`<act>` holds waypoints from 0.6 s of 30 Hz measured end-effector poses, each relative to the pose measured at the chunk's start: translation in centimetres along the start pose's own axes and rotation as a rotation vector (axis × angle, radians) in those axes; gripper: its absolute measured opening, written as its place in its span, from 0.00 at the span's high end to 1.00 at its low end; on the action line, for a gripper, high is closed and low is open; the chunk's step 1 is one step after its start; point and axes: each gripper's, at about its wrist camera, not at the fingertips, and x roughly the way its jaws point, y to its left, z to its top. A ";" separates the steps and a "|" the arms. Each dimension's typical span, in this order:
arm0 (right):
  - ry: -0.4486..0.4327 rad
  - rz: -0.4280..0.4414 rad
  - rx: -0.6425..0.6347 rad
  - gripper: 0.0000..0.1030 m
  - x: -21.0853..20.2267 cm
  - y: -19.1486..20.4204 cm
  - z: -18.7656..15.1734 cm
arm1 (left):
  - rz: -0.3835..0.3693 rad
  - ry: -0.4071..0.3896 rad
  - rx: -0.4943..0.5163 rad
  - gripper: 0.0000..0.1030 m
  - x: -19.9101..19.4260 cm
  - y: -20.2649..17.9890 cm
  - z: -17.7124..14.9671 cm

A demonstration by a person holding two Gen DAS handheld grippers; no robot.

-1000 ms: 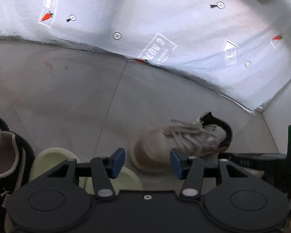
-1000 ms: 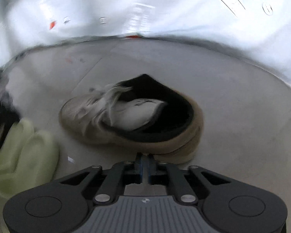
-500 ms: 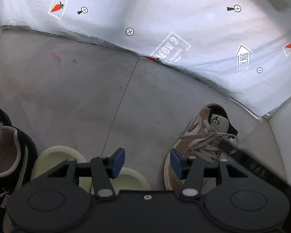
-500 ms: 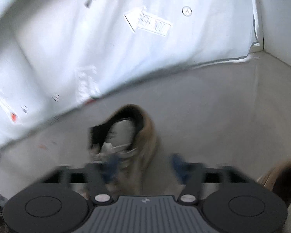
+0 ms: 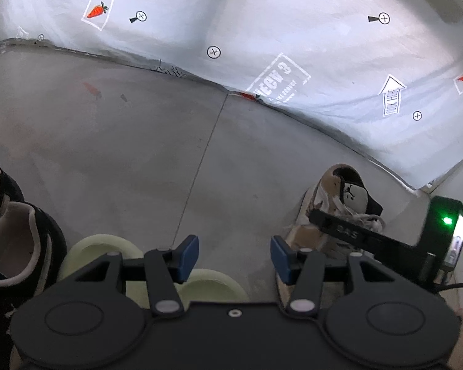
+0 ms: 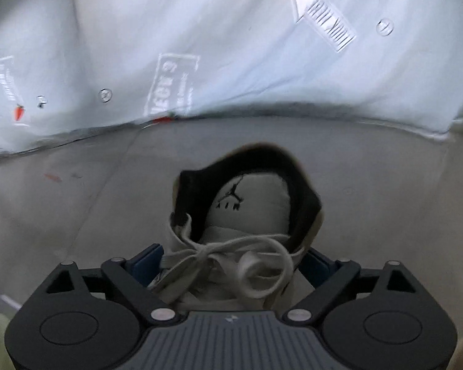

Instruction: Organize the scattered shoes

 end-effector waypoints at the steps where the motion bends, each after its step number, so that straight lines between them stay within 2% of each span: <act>1: 0.014 0.022 0.002 0.16 0.1 -0.4 0.0 | -0.001 -0.004 -0.001 0.49 -0.2 0.0 0.0; 6: 0.049 0.083 -0.009 0.23 -1.9 -0.4 -2.0 | -0.013 -0.024 0.018 0.49 -1.1 -0.6 -0.6; 18: 0.124 0.180 -0.043 0.25 -9.1 1.0 -9.1 | -0.040 -0.012 0.040 0.49 -4.8 -0.4 -5.2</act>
